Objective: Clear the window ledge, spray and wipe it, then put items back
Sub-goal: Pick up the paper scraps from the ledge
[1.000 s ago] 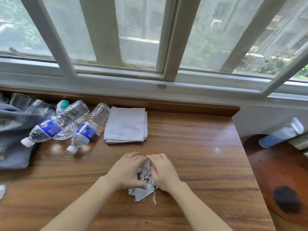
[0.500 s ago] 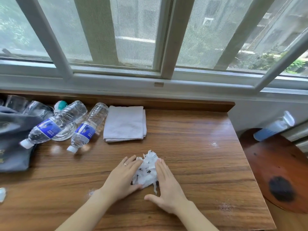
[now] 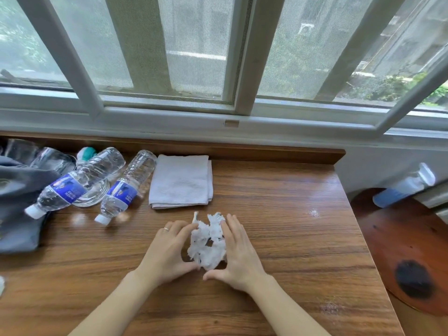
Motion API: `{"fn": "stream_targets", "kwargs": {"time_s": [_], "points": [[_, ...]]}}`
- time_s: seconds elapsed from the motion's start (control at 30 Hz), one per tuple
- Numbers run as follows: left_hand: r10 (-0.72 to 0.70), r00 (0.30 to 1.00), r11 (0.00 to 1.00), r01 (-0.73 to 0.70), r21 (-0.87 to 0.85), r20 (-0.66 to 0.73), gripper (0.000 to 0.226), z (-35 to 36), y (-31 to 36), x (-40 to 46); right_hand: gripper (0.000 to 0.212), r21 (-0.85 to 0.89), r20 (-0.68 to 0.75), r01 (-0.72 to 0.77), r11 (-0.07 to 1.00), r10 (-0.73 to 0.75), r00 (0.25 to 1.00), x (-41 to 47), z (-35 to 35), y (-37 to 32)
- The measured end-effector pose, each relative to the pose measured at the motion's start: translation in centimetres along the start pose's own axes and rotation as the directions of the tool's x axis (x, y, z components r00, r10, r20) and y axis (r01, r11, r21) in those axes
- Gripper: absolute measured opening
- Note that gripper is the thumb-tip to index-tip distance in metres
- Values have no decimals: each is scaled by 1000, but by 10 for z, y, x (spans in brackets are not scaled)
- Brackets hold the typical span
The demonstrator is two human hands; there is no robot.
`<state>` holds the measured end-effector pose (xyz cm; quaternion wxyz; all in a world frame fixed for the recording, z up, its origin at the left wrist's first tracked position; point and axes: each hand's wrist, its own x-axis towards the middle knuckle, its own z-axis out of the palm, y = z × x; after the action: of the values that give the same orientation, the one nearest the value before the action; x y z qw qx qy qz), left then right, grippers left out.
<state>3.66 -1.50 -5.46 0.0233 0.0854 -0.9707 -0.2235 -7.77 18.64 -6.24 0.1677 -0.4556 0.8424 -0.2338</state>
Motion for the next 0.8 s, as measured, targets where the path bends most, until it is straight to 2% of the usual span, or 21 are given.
{"fn": "stream_targets", "kwargs": {"time_s": [0.1,0.2,0.33,0.43,0.5,0.6,0.7,0.8], "points": [[-100,989,994,104,-30,111,75,0,-1,-1,134,-14,46,27,1000,-26,999,14,-2,-1],[-171,977,972,188,-140,127,55,-1,10,5,134,-42,113,67,997,-62,992,25,4,-7],[-150,978,963,177,-201,143,41,6,23,18,134,-85,135,99,991,-87,987,34,15,-9],[-162,969,933,212,-290,189,39,10,25,23,121,-126,73,77,989,-68,995,36,21,-6],[-152,960,910,229,-345,236,34,11,23,22,105,-189,-48,90,978,-101,994,36,24,-3],[-188,964,890,249,-382,190,21,5,19,19,84,-296,-160,132,946,-185,970,37,29,6],[-212,973,905,231,-358,92,29,-4,16,19,62,-327,-210,141,934,-217,953,38,31,13],[-180,980,921,197,-336,80,50,-7,14,22,51,-305,-262,158,939,-242,934,40,35,19]]}}
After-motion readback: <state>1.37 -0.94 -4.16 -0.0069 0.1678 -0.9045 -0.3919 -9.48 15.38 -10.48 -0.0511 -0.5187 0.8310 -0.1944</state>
